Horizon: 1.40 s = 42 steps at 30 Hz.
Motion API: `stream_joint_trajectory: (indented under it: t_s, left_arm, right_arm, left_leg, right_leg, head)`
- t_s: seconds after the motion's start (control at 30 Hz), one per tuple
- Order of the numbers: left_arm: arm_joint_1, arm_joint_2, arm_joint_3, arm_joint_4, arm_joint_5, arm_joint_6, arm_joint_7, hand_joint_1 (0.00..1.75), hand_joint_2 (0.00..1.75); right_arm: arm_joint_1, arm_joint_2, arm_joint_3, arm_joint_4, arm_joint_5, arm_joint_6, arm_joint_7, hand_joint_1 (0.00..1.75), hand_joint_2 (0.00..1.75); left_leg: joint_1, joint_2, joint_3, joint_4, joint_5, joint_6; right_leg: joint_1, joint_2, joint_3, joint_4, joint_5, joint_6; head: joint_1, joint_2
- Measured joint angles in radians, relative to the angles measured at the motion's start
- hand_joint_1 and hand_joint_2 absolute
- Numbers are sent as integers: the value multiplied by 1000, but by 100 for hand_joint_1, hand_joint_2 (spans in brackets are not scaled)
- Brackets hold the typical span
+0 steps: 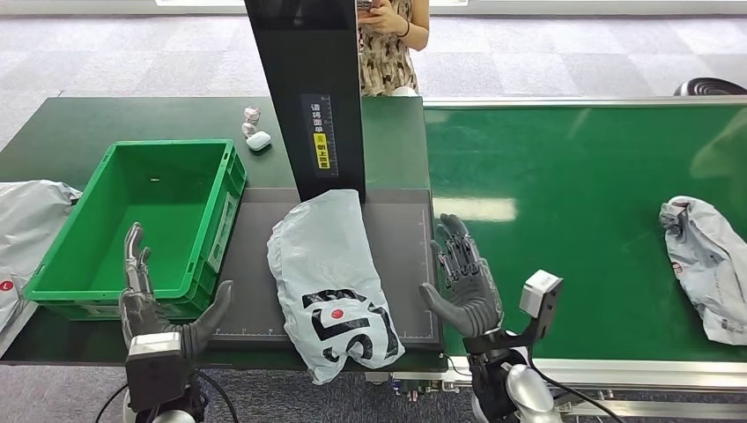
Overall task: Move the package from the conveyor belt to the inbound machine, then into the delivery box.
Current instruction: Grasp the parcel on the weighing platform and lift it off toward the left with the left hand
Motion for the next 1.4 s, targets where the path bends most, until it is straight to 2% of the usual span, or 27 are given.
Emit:
stream_joint_trajectory:
  t_s: [0.17, 0.37, 0.57, 0.9, 1.4]
  left_arm:
    - [-20, 5, -53, 10, -213, -192, 120, 0, 175]
    - [-86, 19, -163, 87, -396, -301, 192, 0, 175]
    - [-135, 54, -257, 188, -441, -341, 207, 0, 175]
    - [-211, 108, -400, 382, -423, -378, 196, 0, 175]
    - [-331, 123, -532, 570, -316, -404, 127, 0, 175]
  right_arm:
    - [26, 33, -61, -73, -3, 12, 20, 0, 175]
    - [35, 67, -99, -117, 1, 27, 36, 0, 175]
    - [47, 85, -126, -147, -6, 32, 37, 0, 175]
    - [66, 101, -160, -176, -44, 46, 42, 0, 175]
    - [91, 102, -173, -213, -64, 43, 37, 0, 175]
  left_leg:
    - [0, 0, 0, 0, 0, 0]
    - [0, 0, 0, 0, 0, 0]
    - [0, 0, 0, 0, 0, 0]
    - [0, 1, 0, 0, 0, 0]
    - [0, 0, 0, 0, 0, 0]
  right_leg:
    - [0, 0, 0, 0, 0, 0]
    - [0, 0, 0, 0, 1, 1]
    - [0, 0, -1, 0, 0, 1]
    - [0, 1, 0, 0, 0, 1]
    - [0, 0, 0, 0, 1, 1]
  head:
    - [0, 0]
    - [0, 0]
    - [0, 0]
    - [0, 0]
    - [0, 0]
